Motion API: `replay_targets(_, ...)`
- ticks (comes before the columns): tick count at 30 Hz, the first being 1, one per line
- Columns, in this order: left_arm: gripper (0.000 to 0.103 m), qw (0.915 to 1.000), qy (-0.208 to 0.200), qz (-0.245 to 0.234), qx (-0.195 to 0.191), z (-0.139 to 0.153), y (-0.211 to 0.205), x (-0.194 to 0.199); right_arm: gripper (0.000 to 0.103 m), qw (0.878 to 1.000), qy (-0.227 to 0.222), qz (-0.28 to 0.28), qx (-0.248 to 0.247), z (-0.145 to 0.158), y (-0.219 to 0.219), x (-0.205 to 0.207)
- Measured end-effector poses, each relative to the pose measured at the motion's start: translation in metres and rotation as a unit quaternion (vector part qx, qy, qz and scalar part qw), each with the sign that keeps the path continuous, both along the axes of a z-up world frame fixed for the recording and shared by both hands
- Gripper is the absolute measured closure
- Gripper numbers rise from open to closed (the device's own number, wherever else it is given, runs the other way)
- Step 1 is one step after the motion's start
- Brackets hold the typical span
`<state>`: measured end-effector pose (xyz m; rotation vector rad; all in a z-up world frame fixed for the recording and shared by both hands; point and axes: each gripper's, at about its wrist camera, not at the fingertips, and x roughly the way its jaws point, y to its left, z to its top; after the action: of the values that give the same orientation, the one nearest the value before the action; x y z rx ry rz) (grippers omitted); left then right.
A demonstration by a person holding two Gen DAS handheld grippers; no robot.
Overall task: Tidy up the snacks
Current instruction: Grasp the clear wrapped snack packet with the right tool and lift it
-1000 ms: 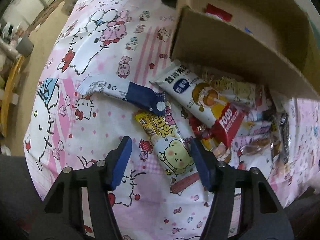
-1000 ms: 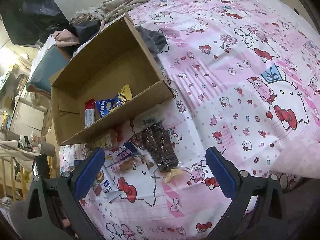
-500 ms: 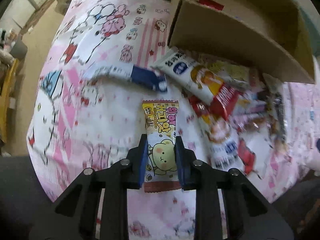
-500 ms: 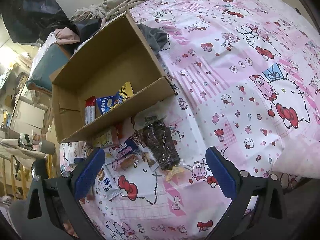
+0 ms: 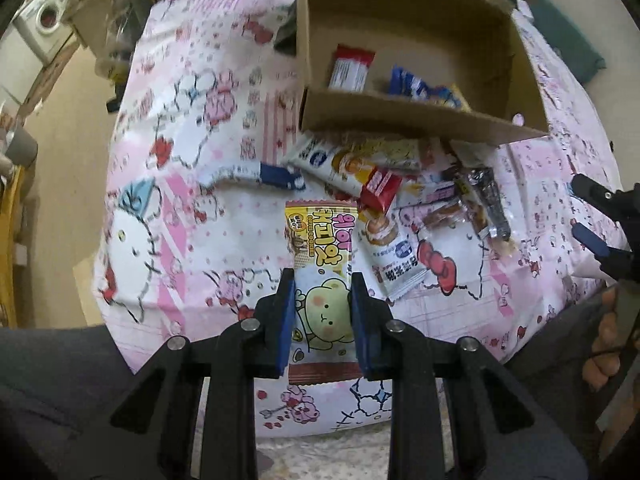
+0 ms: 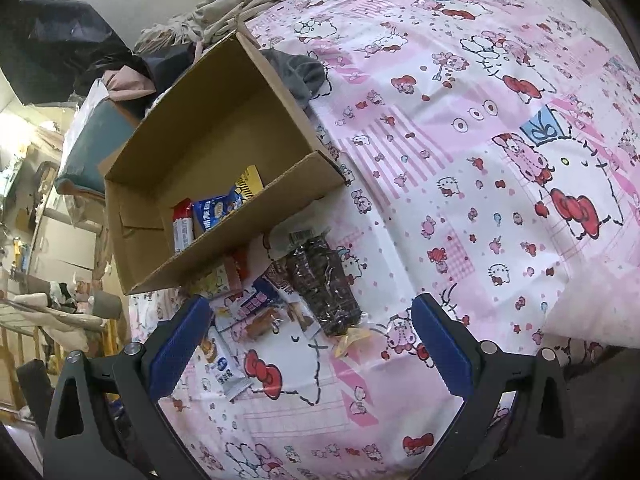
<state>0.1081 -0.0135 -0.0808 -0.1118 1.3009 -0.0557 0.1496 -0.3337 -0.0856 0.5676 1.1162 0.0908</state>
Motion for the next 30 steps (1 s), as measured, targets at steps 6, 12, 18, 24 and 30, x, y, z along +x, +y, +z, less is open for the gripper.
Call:
replay_targets(6, 0.081, 0.9997, -0.014, 0.018, -0.011, 0.0, 0.009, 0.011, 0.0, 0.999, 0.022, -0.033, 0.035, -0.009, -0.015, 0.003)
replay_targets(12, 0.081, 0.999, -0.006, 0.028, -0.033, -0.006, 0.01, 0.011, 0.001, 0.998, 0.062, -0.014, 0.009, -0.025, -0.006, 0.018)
replay_targets(18, 0.081, 0.9989, -0.008, 0.023, -0.04, -0.005, 0.006, 0.012, 0.022, 0.993, 0.086, 0.05, -0.061, -0.045, 0.023, 0.046)
replay_targets(24, 0.081, 0.9984, -0.003, 0.027, -0.05, -0.005, 0.009, 0.013, 0.021, 0.98, 0.132, 0.101, -0.109, -0.084, 0.052, 0.074)
replay_targets(30, 0.081, 0.9979, 0.008, 0.031, -0.056, -0.01, 0.01, 0.014, 0.017, 0.97, 0.121, 0.135, -0.162, -0.094, 0.069, 0.088)
